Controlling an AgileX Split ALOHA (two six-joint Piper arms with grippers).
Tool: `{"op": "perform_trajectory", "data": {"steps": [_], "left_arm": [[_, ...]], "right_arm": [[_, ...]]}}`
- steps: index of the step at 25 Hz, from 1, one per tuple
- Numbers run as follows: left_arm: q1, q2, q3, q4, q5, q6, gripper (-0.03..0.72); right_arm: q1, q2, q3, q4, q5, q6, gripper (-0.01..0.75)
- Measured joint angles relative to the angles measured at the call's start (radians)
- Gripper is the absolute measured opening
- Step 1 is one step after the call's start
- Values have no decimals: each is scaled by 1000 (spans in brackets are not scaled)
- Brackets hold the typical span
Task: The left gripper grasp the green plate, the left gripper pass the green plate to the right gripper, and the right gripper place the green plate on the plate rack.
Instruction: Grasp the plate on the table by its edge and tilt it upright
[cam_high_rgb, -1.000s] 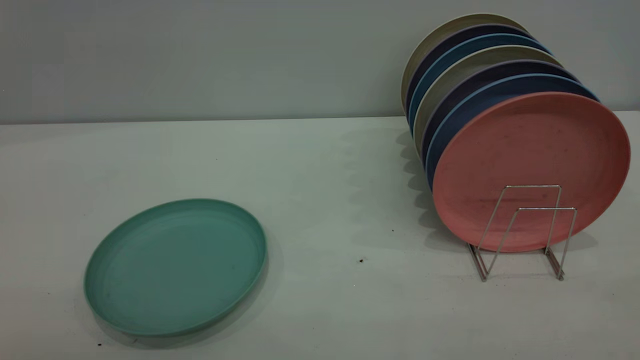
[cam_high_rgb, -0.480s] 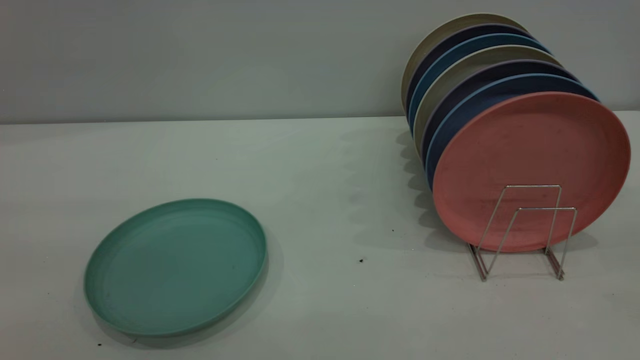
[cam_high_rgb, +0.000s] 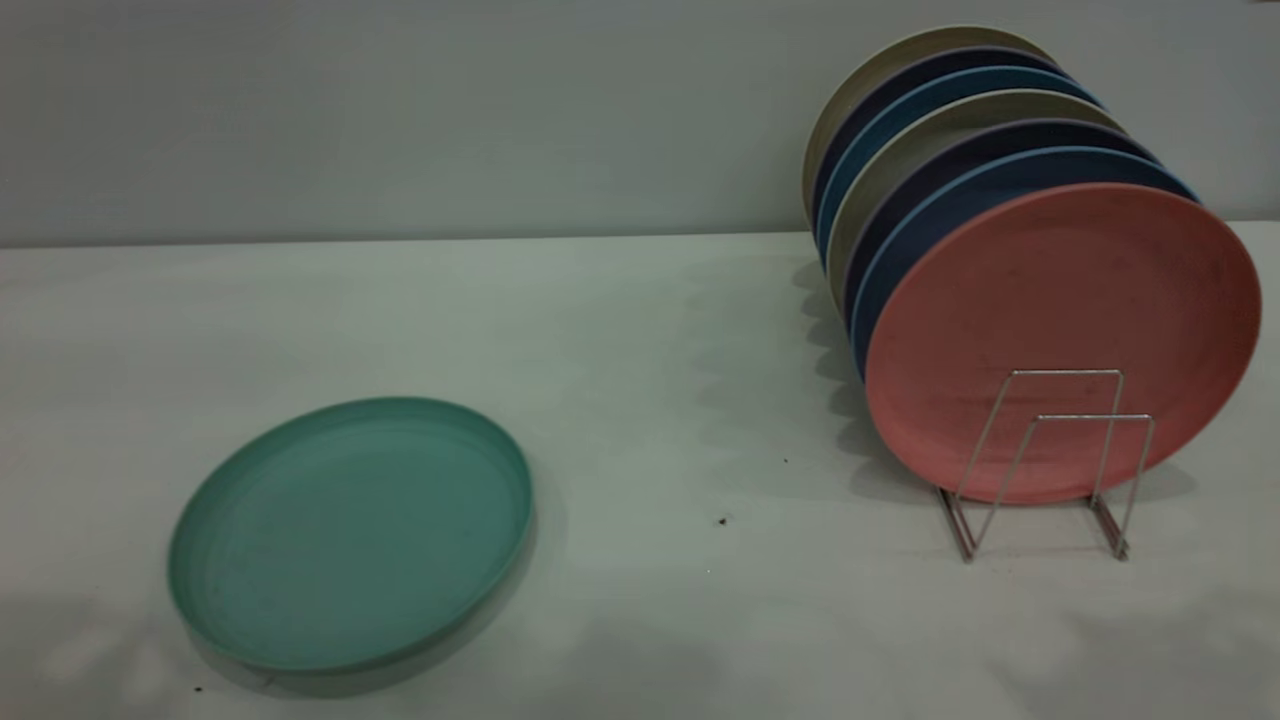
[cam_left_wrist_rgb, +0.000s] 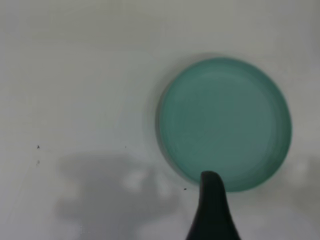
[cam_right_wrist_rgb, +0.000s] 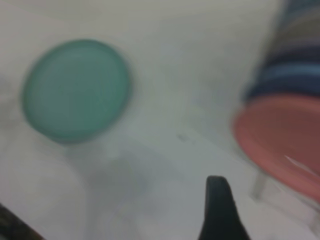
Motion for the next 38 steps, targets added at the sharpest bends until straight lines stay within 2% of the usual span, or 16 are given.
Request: {"op": "perform_trajectory", "data": {"steps": [3, 6, 12, 16, 24, 33, 38], "left_arm": [[0, 113, -34, -1, 0, 30, 555], [7, 207, -40, 0, -7, 50, 552], [110, 423, -45, -42, -53, 128, 552], [149, 595, -68, -123, -78, 238, 552], [151, 912, -118, -331, -217, 511, 552], [151, 1081, -156, -402, -255, 557, 548], [151, 1112, -157, -479, -267, 622, 504]], "right_arm": [[130, 107, -14, 45, -83, -29, 511], [242, 229, -36, 52, -109, -7, 511], [343, 435, -123, 53, -119, 34, 511], [355, 531, -201, 79, -101, 5, 511], [355, 572, -223, 128, -101, -20, 511], [355, 572, -223, 129, -101, -22, 511], [355, 572, -223, 129, -100, -22, 511]]}}
